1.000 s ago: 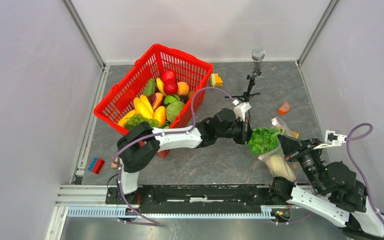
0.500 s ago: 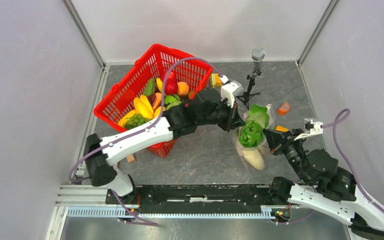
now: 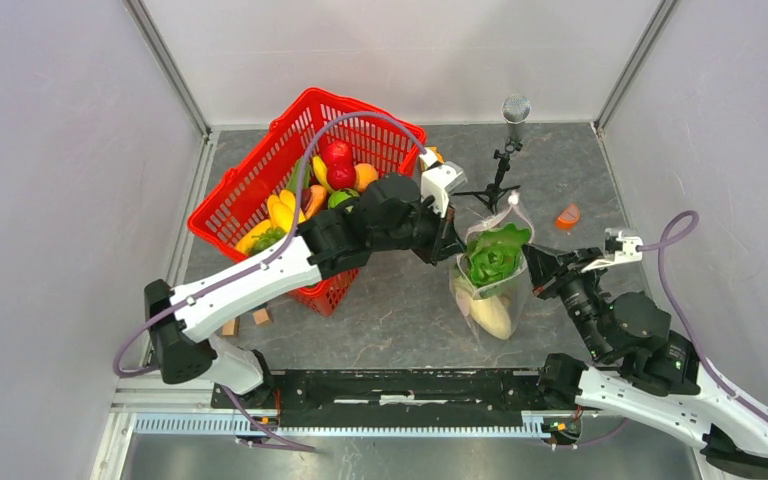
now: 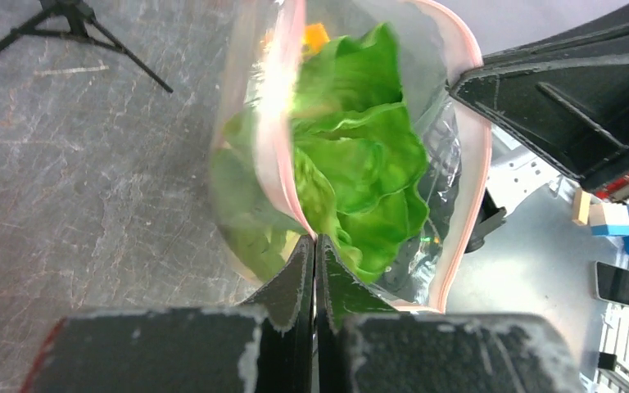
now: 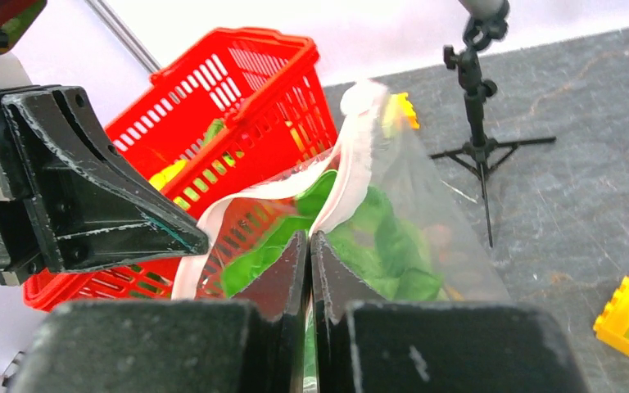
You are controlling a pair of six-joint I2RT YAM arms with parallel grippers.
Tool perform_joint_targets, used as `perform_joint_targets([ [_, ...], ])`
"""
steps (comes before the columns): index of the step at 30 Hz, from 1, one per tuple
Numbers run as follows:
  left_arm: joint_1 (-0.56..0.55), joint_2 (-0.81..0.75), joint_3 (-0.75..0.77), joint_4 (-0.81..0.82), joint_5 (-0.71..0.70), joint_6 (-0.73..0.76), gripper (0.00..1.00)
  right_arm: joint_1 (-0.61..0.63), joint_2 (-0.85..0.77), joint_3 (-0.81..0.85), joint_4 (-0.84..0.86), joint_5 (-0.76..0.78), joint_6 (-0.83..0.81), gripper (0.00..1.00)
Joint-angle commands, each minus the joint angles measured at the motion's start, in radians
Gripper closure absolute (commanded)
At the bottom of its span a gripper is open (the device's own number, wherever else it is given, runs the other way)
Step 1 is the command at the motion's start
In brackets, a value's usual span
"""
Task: Place the food in the zip-top bag and seal the zipper
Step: Adjust the zipper food storage bag at the center of the board.
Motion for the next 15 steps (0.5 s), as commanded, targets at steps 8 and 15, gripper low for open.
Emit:
perform_joint_targets([
  [8,0.005,-0.134,-0.003,0.056,-0.005,0.012,0.98,0.005,0.043,0.123,0.176,-0.015,-0.142,0.93],
  [15,0.012,-0.197,-0.072,0.058,-0.044,0.016,0.98,0.007,0.123,0.175,0.237,-0.133,-0.219,0.94],
])
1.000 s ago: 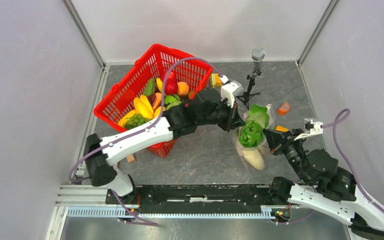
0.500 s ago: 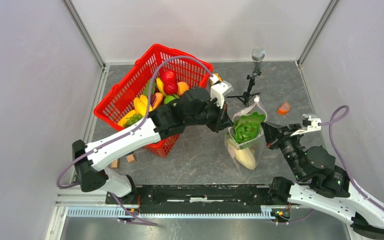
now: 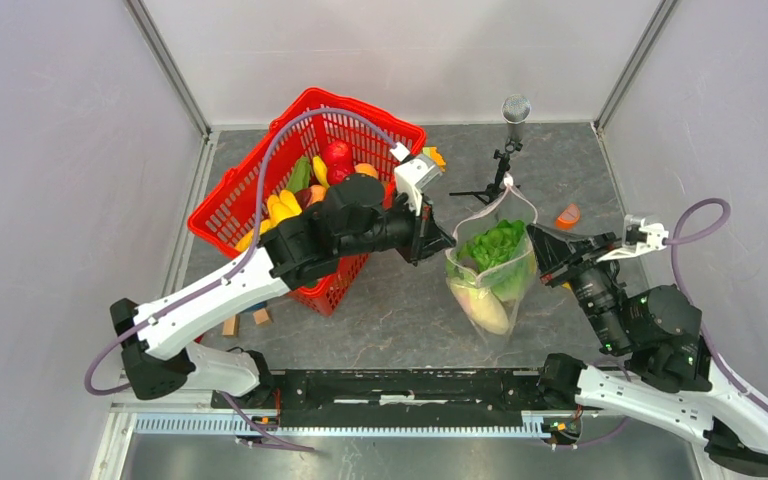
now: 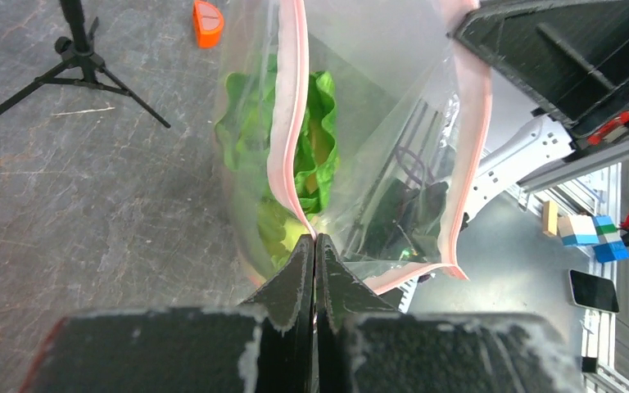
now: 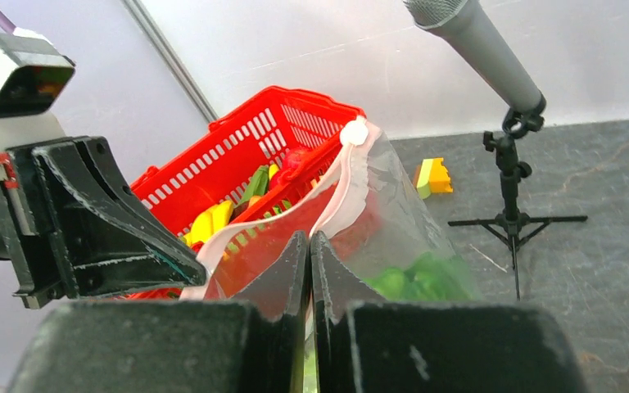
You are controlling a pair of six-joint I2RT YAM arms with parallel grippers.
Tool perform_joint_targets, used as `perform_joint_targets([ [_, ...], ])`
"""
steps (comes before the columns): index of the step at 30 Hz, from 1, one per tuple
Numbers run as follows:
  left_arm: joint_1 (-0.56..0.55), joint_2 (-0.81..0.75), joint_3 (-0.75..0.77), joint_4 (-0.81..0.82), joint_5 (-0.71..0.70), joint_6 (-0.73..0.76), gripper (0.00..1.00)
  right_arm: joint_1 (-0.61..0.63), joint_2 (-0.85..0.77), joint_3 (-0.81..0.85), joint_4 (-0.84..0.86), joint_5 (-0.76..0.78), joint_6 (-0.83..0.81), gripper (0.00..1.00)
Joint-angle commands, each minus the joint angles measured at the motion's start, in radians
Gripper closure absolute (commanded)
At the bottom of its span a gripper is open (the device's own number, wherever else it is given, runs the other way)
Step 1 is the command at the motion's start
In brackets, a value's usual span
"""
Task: Place the food in the zip-top bag and seal the zipper
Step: Adjust the zipper food storage bag at the center of the board.
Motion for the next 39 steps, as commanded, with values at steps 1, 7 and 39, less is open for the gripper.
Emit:
perform_joint_targets([
  [1,0.011,-0.042,-0.064,0.035,-0.027,0.008,0.98,0.005,0.095,0.088,0.046,-0.042,-0.063,0.94],
  [7,0.011,-0.087,-0.247,0.135,-0.032,-0.063,0.82,0.005,0.201,0.154,-0.06,-0.081,-0.131,0.93],
  [39,0.543,-0.231,-0.217,-0.089,-0.242,0.096,0.0,0.005,0.268,-0.143,0.126,-0.262,0.024,0.93],
])
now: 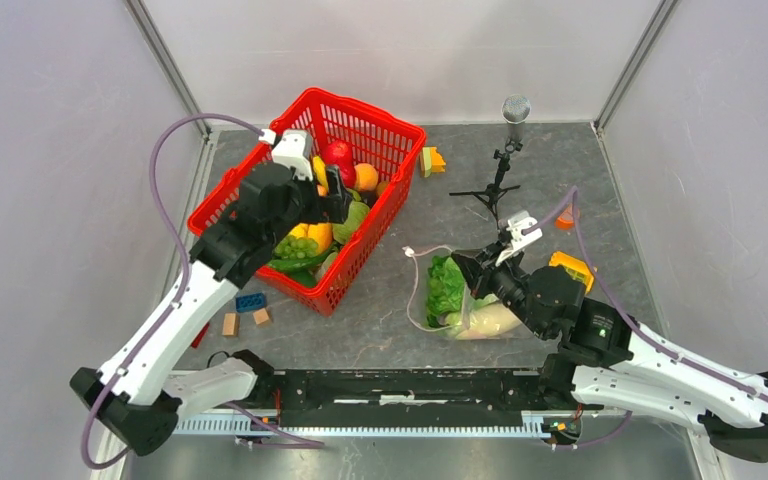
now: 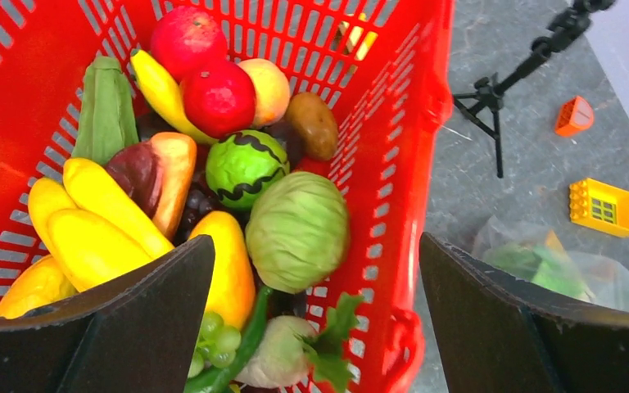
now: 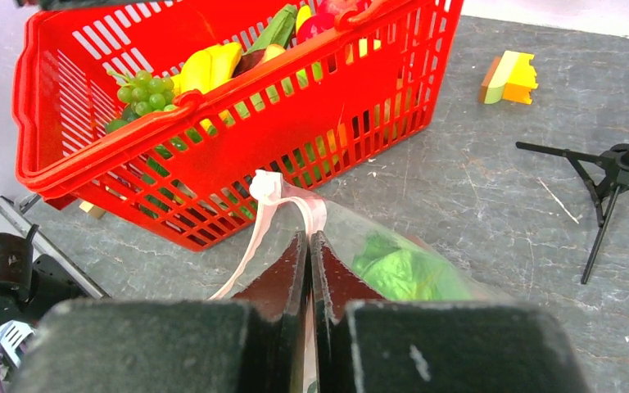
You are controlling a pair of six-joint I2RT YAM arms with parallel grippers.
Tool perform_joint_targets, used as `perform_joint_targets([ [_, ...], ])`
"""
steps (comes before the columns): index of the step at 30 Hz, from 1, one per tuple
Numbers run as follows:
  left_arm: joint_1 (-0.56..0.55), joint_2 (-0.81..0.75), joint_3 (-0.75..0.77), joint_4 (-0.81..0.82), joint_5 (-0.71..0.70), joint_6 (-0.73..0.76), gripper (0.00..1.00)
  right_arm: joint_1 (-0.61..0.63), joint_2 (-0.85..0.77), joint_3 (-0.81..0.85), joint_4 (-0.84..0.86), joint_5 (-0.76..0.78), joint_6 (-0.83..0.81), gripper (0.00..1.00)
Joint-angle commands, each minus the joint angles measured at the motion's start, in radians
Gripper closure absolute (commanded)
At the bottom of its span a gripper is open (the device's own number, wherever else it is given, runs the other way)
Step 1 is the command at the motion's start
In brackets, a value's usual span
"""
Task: Place the food in the zip-top bag and seal the zipper
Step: Adjust the zipper food storage bag at the center of the board, then pick up the fake vegetable from the bin.
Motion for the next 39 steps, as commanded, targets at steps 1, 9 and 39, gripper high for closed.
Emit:
perform_joint_targets([
  [1,0.119,0.091,0.047,0.046,0.139,0.019,0.0,0.003,0.002,-0.016,0.057,-0.028,0.033,0.93],
  [9,0.239,0.281,0.064,0.109,0.256,-0.021,0.0,0.003,0.003,-0.032,0.052,-0.028,0.043,0.92],
  [39,0.296,0.782,0.232,0.24,0.179,-0.037,0.11,0.003,0.006,-0.037,0.044,-0.026,0.08,0.92],
])
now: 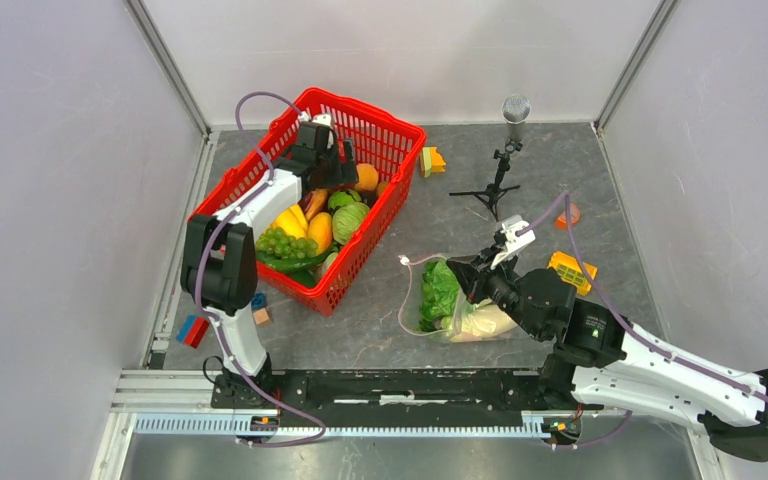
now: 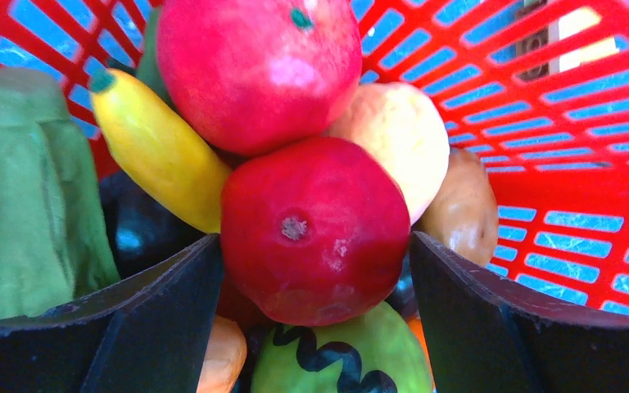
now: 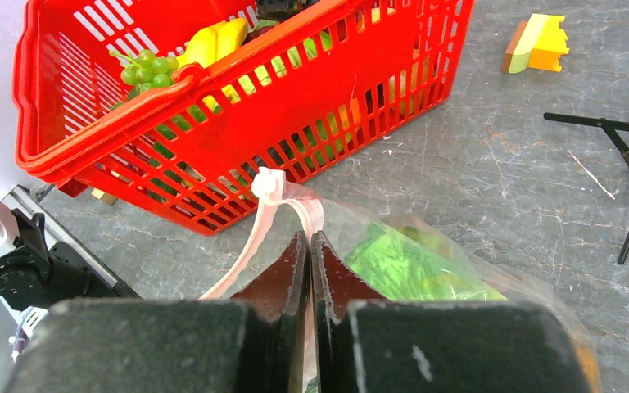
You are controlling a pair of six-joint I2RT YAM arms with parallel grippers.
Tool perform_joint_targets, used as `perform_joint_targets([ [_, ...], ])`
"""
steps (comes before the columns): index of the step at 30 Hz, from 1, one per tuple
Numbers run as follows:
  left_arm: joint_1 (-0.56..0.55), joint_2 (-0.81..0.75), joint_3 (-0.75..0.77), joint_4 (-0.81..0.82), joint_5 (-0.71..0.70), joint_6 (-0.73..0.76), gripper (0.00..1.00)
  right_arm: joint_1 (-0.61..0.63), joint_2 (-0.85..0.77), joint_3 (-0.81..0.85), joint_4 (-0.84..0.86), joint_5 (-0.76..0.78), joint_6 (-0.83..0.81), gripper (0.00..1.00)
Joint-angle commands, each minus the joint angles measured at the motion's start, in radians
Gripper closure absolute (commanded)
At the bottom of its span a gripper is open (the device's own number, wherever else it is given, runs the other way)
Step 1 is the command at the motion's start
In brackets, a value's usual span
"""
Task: Place the food in the zip-top bag and seal the zipper
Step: Pick up the fake vegetable from the bin.
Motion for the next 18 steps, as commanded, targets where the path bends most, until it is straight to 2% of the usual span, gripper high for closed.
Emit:
perform_joint_targets([
  [1,-0.002,-0.046,-0.04,0.017,0.013,0.01,0.11,0.002,0.003,0.008,0.038,0.002,0.006,0.92],
  [4,-0.002,-0.04,-0.041,0.007,0.004,0.016,0.15,0.003,0.005,0.006,0.043,-0.005,0.008,0.92],
  [6,-0.002,-0.047,-0.047,0.019,0.013,0.018,0.25,0.002,0.005,0.006,0.042,-0.013,0.009,0.92],
  [10,-0.002,-0.082,-0.052,0.052,0.017,0.011,0.36,0.002,-0.005,0.002,0.041,-0.011,0.013,0.92],
  [12,-0.002,-0.106,-0.051,0.061,0.016,0.01,0.46,0.002,-0.011,-0.001,0.041,-0.01,0.014,0.92],
  [18,-0.002,-0.243,-0.119,0.093,0.011,-0.006,0.51,0.002,-0.04,-0.021,0.044,0.0,0.026,0.92],
])
